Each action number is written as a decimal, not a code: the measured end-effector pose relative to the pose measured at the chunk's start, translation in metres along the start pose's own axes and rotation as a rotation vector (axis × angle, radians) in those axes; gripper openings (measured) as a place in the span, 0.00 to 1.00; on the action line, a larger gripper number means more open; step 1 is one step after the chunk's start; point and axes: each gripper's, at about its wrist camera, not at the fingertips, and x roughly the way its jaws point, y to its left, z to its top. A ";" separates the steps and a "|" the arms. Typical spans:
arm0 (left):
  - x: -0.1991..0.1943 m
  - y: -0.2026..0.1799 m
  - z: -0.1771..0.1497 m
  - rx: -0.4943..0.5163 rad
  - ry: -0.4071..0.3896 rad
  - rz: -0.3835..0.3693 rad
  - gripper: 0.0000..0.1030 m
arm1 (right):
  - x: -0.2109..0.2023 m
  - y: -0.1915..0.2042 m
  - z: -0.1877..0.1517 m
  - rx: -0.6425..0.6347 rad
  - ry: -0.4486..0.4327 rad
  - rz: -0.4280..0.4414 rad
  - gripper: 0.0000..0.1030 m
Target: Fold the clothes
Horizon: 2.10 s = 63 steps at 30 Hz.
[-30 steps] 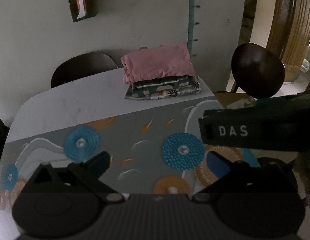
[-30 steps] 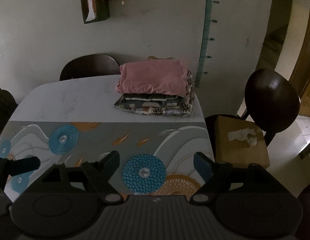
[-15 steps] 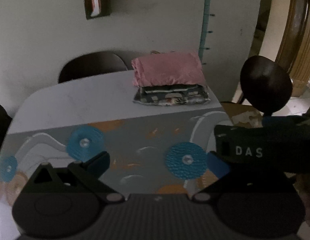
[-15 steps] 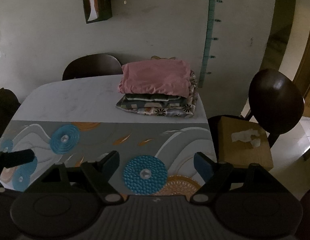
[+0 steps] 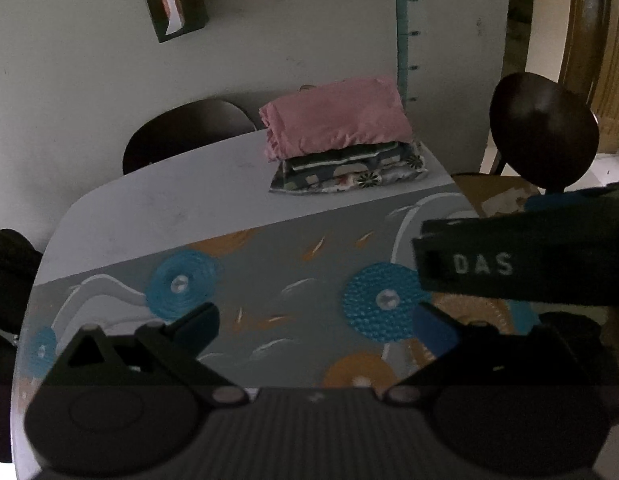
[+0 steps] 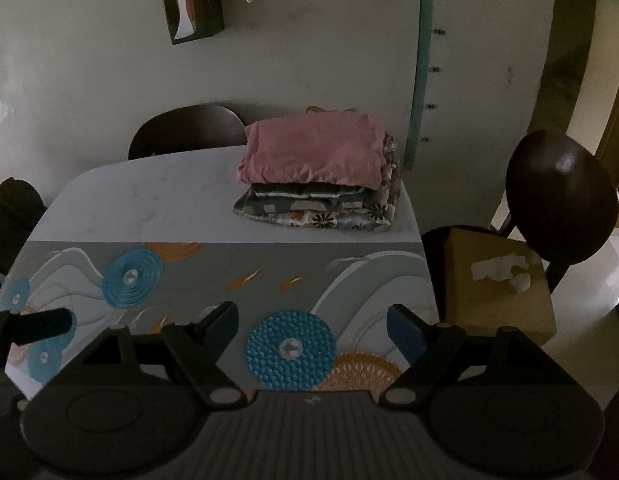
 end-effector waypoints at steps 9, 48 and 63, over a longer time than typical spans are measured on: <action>0.005 0.006 -0.007 -0.130 0.049 -0.094 1.00 | 0.006 0.003 0.003 -0.045 0.010 0.020 0.79; -0.002 0.023 -0.022 -0.037 0.047 -0.118 1.00 | -0.014 0.028 -0.019 -0.055 0.012 -0.101 0.79; -0.007 0.021 -0.027 0.005 0.050 -0.126 1.00 | -0.017 0.037 -0.020 -0.056 0.002 -0.095 0.79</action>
